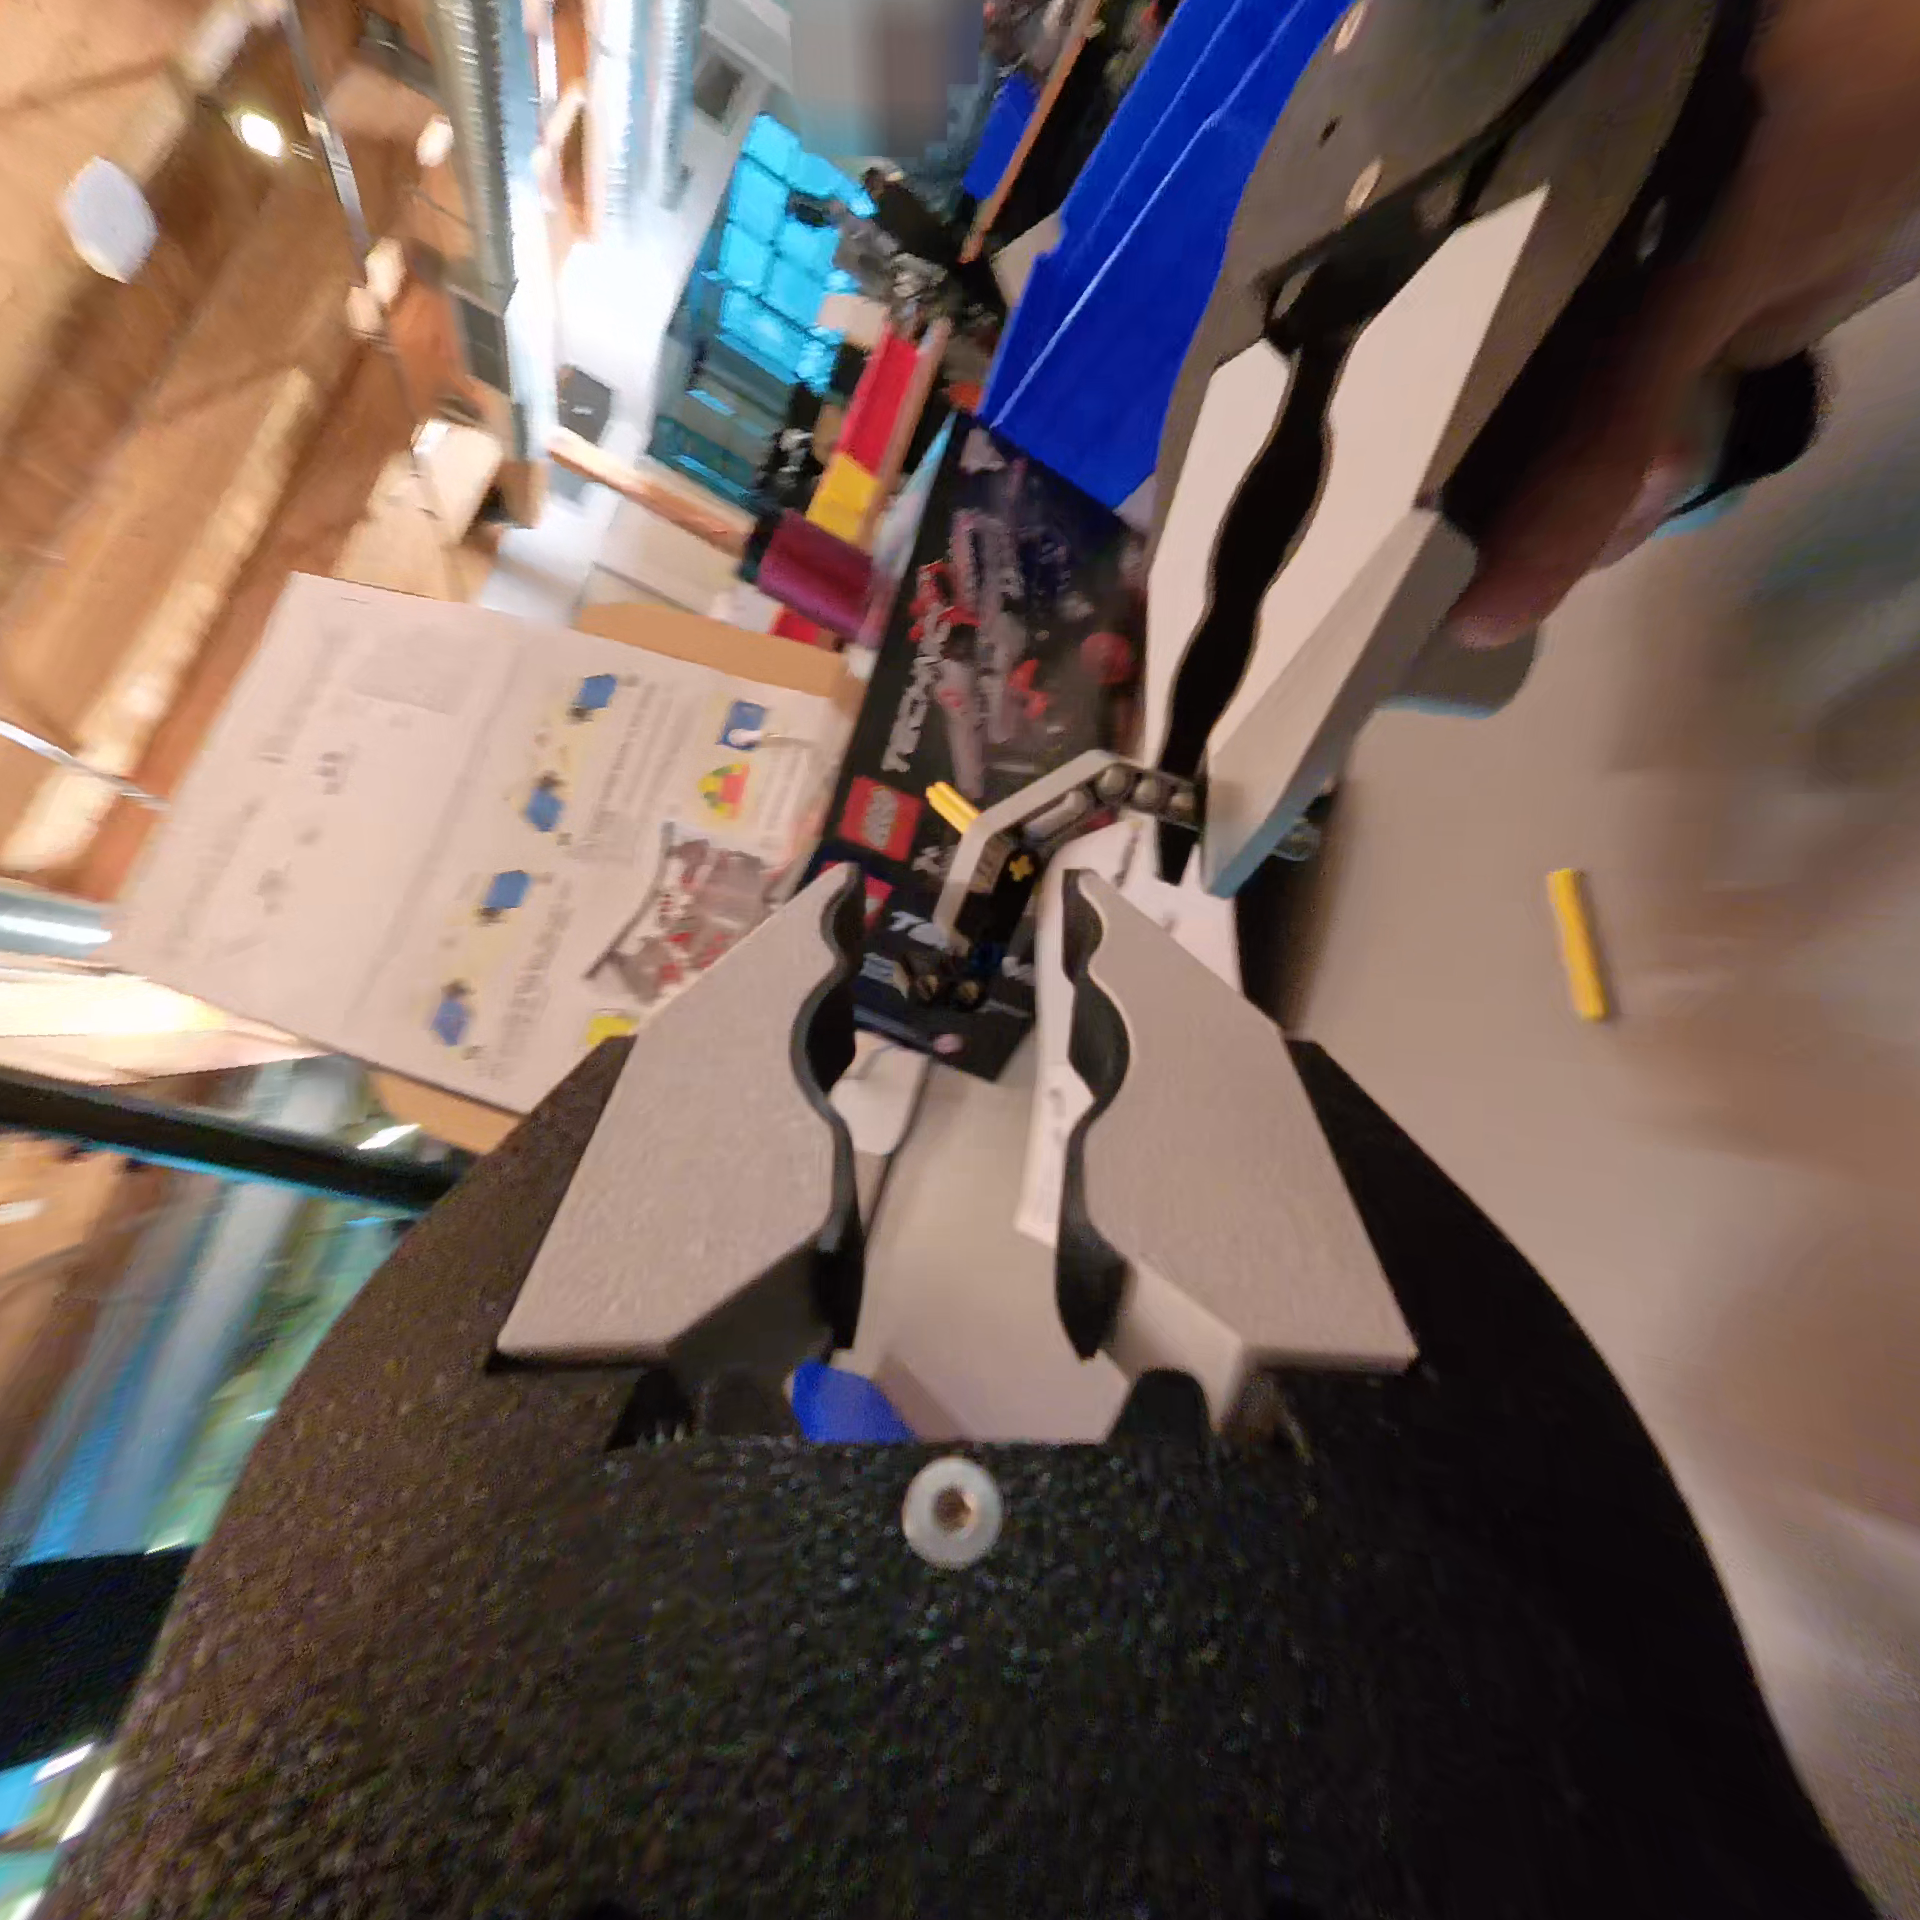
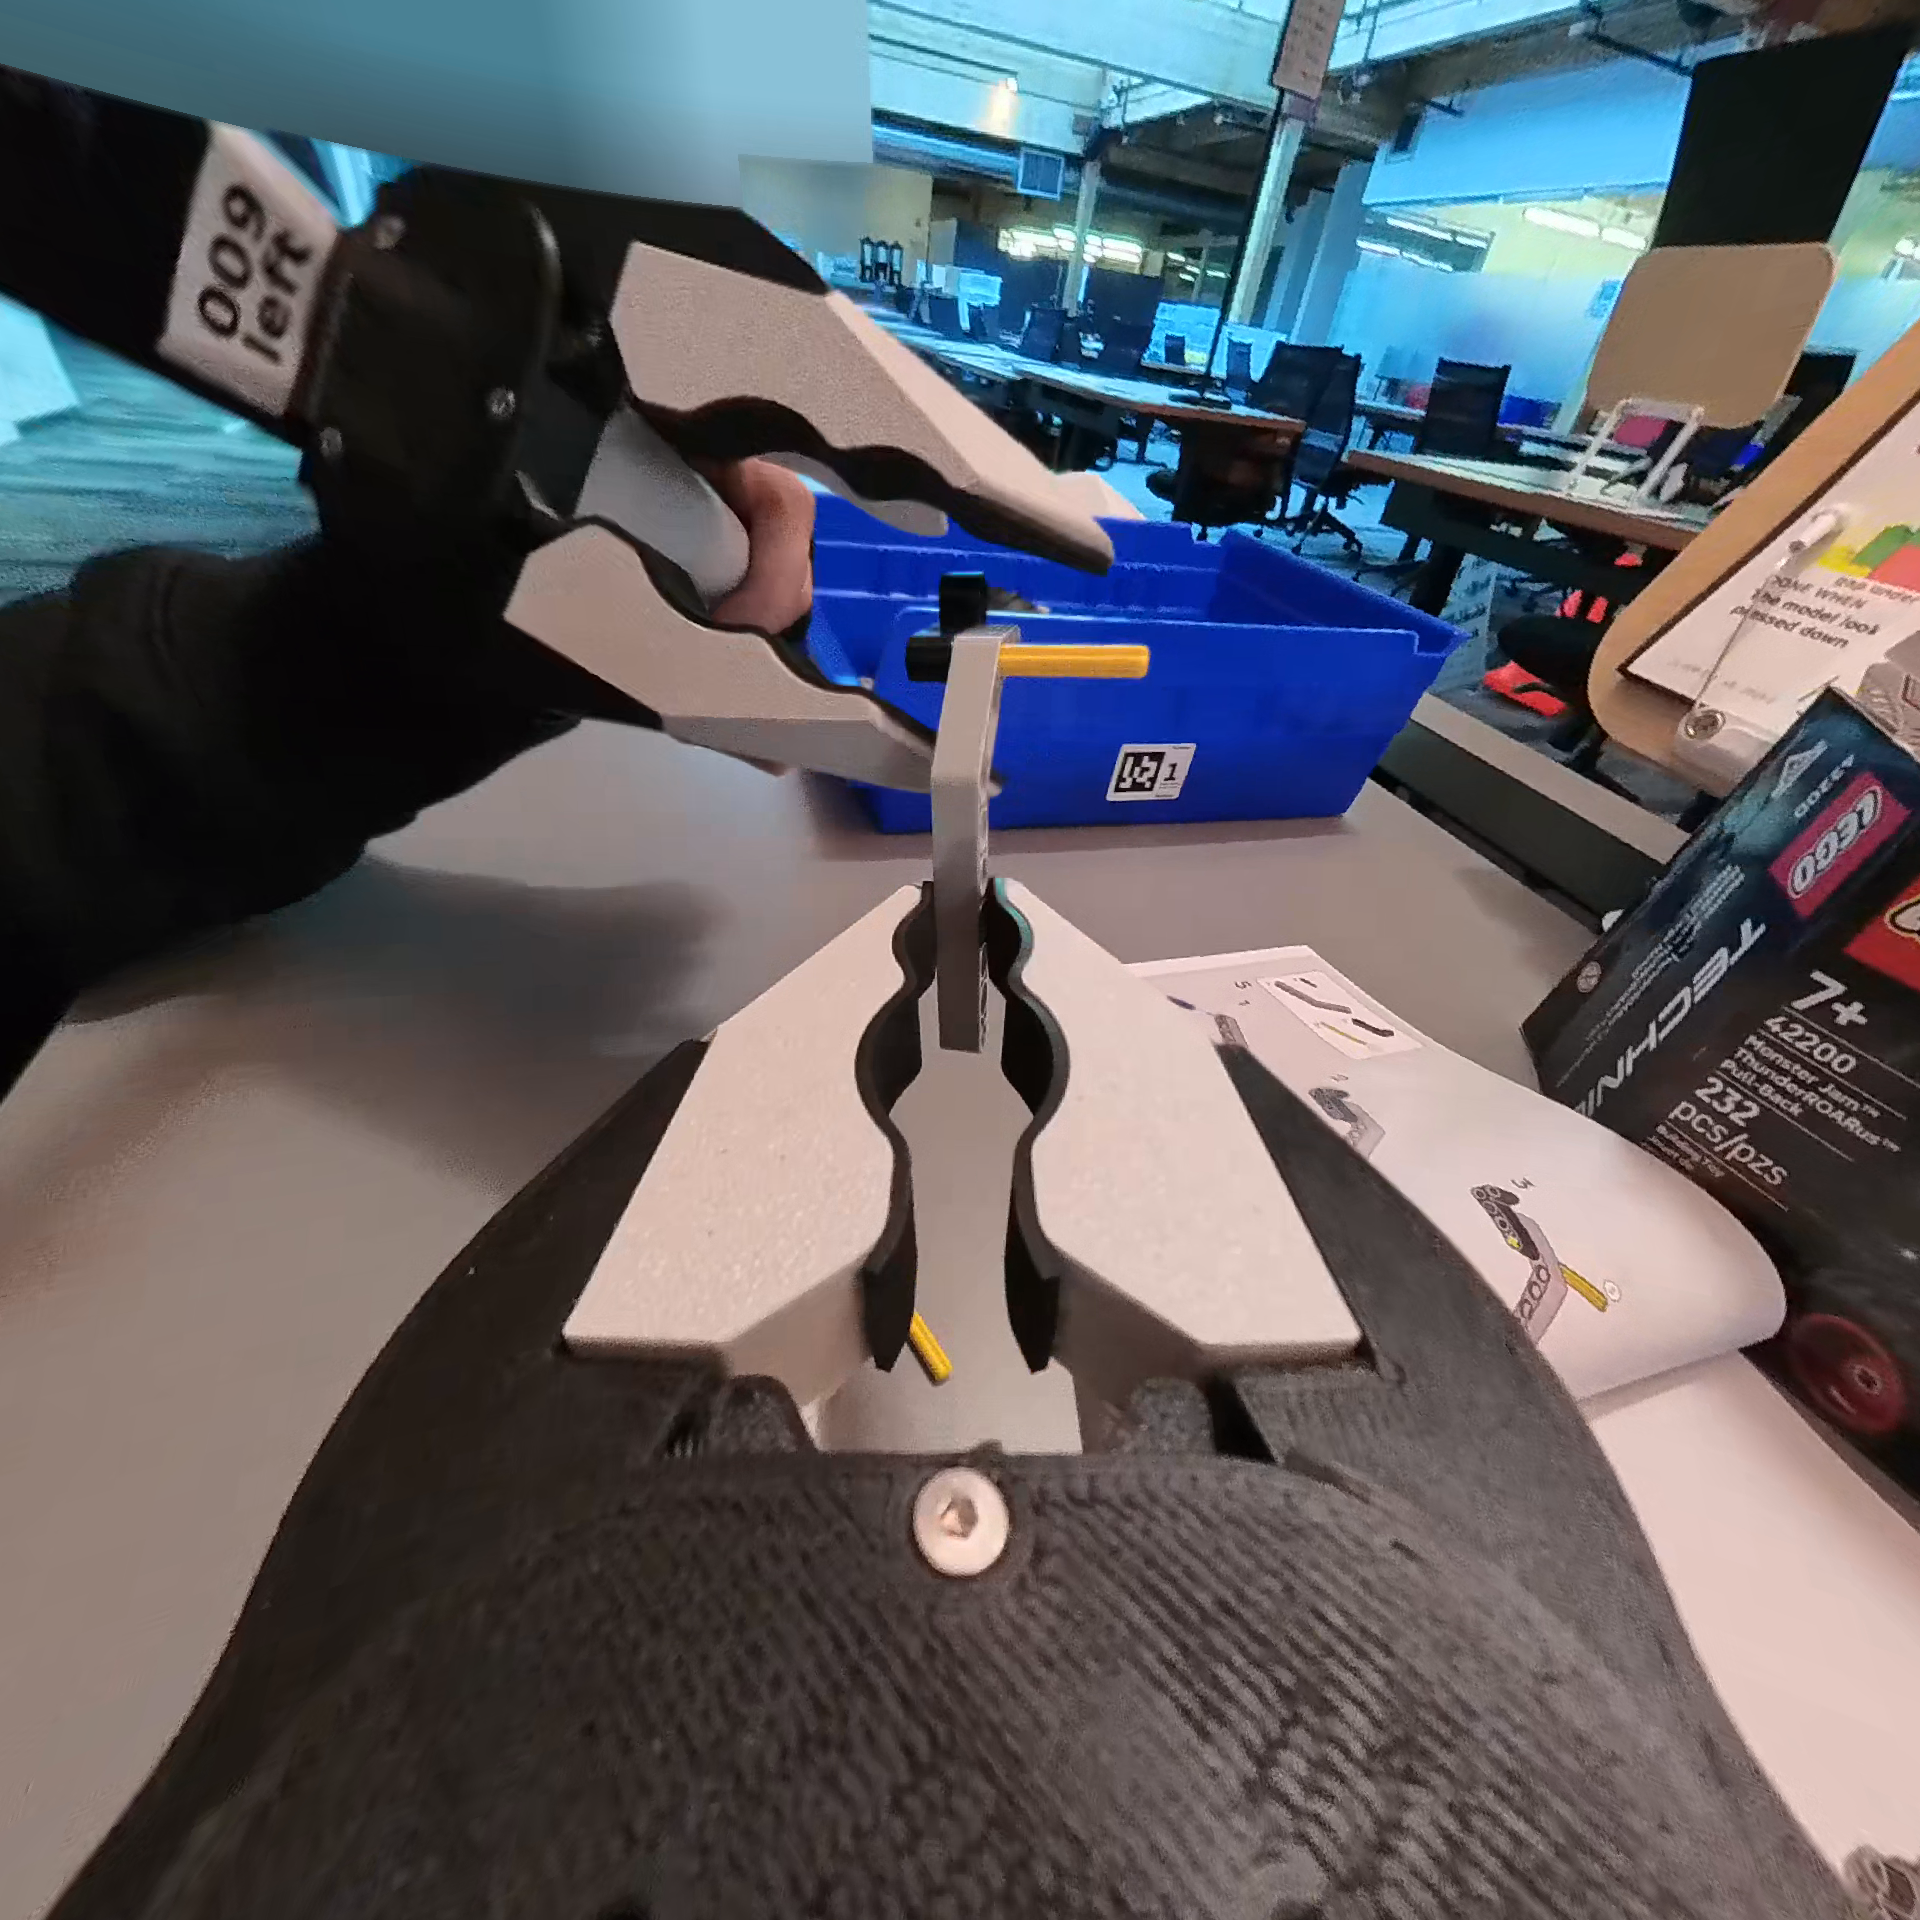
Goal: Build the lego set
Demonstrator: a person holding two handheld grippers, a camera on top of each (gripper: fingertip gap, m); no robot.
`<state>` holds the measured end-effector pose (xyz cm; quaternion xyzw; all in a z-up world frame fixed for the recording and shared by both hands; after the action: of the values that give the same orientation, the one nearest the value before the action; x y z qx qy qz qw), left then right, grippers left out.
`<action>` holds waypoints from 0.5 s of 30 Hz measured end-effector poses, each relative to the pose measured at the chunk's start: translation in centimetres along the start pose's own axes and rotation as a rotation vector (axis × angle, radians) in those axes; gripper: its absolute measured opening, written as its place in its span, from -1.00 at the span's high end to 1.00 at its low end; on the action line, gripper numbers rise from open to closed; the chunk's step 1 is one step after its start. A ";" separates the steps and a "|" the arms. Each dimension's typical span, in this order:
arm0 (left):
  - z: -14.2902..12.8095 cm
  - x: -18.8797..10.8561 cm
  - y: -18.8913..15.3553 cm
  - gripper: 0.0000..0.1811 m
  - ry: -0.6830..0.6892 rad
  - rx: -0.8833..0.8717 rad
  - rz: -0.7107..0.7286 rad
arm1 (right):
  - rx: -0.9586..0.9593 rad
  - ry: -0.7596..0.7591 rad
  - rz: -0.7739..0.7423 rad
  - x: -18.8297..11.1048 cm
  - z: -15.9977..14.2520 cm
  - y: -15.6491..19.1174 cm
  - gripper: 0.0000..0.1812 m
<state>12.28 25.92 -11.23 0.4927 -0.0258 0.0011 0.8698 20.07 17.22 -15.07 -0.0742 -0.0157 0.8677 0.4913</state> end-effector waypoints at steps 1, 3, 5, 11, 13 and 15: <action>0.0 -0.3 0.2 0.59 -0.009 -0.049 -0.032 | -0.005 -0.007 0.011 0.0 0.1 0.1 0.93; 0.1 -1.0 0.5 0.58 -0.032 -0.144 -0.121 | 0.009 -0.002 0.059 0.0 -0.1 0.3 0.93; 0.1 -1.6 1.0 0.56 -0.060 -0.235 -0.168 | 0.008 -0.008 0.075 0.0 -0.1 0.4 0.93; 0.1 -2.5 3.0 0.59 -0.142 -0.511 -0.185 | 0.014 -0.011 0.045 -0.1 -0.1 0.1 0.93; -0.3 -2.1 3.0 0.61 -0.079 -0.618 -0.242 | 0.053 -0.003 -0.068 -1.0 -0.4 -1.3 0.94; -0.8 -1.6 1.5 0.62 0.018 -0.639 -0.359 | 0.114 -0.022 -0.139 -2.1 -0.6 -2.5 0.94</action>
<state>10.64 27.41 -10.39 0.1928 0.0699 -0.1554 0.9663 23.33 16.71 -15.20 -0.0353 0.0230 0.8316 0.5537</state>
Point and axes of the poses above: each gripper's, where its closed fingertips meet, x out along the fingers, z out of its top, y = z × x across the jaws, the point moved 7 cm from there along -x, back along the fingers, and after that the axes turned 12 degrees about z, right-handed, at the moved point
